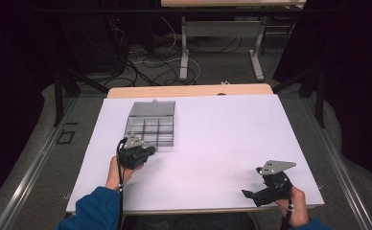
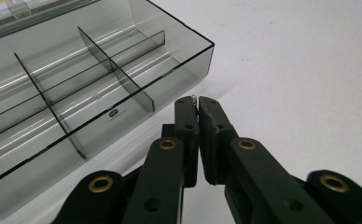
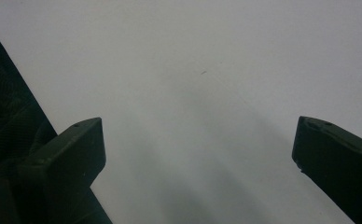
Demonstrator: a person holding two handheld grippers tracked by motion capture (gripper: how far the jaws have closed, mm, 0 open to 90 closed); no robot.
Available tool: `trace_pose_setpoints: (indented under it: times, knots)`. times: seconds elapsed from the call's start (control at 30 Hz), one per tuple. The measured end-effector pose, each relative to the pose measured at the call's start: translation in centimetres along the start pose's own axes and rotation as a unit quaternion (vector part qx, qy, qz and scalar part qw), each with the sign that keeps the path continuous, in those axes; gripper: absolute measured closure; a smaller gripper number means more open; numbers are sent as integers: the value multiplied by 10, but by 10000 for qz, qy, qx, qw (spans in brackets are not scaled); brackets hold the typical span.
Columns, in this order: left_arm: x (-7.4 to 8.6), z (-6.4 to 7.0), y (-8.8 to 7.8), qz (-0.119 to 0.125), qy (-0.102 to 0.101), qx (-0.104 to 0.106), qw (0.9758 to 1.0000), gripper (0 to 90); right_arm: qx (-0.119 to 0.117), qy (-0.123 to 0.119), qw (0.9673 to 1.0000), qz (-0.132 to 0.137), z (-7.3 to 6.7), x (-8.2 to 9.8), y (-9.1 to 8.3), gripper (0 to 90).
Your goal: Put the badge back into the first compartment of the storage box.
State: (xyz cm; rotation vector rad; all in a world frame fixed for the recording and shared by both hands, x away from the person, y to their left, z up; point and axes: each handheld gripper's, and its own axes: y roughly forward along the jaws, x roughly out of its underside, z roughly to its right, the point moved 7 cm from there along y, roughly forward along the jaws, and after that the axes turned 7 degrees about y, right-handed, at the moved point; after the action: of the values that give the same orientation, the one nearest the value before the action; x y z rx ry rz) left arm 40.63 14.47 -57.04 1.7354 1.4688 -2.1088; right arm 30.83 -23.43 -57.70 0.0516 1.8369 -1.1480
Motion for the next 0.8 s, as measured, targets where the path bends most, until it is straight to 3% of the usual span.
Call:
trace_pose_setpoints:
  times: [0.07, 0.27, 0.8]
  knots:
    - [0, -1, -1, 38, -25, -15, 10000, 872, -5, -23, 9999, -111, 0, 1, -1, 22]
    - [0, -5, -5, 30, -26, -23, 10000, 872, 14, -27, 10000, -10, 0, 0, 0, 22]
    - [-1, -12, -10, 174, -121, -124, 9997, 872, -6, -51, 10000, -83, 0, 0, 0, 24]
